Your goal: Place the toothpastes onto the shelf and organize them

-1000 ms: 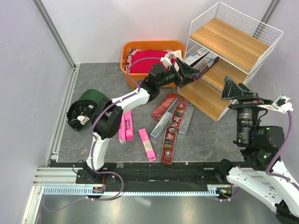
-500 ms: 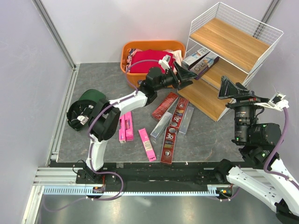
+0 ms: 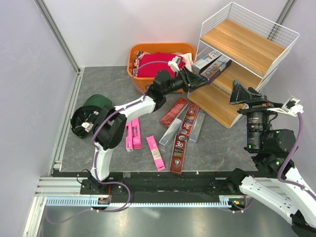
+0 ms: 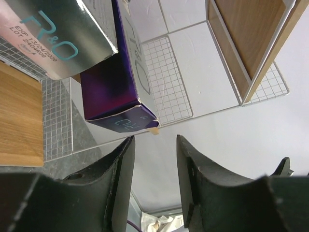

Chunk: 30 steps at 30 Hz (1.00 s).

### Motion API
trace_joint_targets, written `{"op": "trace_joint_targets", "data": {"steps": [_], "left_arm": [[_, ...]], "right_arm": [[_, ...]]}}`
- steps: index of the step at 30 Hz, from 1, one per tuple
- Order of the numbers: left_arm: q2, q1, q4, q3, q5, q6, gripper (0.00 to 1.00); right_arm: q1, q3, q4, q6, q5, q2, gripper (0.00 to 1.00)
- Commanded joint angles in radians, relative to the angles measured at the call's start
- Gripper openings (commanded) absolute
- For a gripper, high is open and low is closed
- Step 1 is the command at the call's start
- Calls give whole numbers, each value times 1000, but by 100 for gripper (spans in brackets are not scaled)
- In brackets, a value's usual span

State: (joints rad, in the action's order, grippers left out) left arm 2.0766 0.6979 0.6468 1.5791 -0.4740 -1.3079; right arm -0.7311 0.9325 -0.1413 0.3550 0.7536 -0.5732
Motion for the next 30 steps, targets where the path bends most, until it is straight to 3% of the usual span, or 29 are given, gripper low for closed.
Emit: {"op": "trace_joint_targets", "data": {"steps": [1, 9, 16, 25, 30], "left_arm": [[26, 5, 48, 84, -12, 7, 46], [86, -1, 17, 179, -11, -1, 47], [44, -1, 91, 107, -29, -2, 50], [-251, 20, 189, -319, -49, 156, 69], [-515, 18, 44, -583, 34, 357, 79]], "right_arm": [[1, 31, -6, -7, -2, -2, 98], [-1, 31, 0, -13, 1, 15, 98], [1, 31, 5, -10, -2, 15, 98], [-1, 31, 29, 12, -39, -14, 98], [-1, 9, 35, 32, -62, -42, 98]]}}
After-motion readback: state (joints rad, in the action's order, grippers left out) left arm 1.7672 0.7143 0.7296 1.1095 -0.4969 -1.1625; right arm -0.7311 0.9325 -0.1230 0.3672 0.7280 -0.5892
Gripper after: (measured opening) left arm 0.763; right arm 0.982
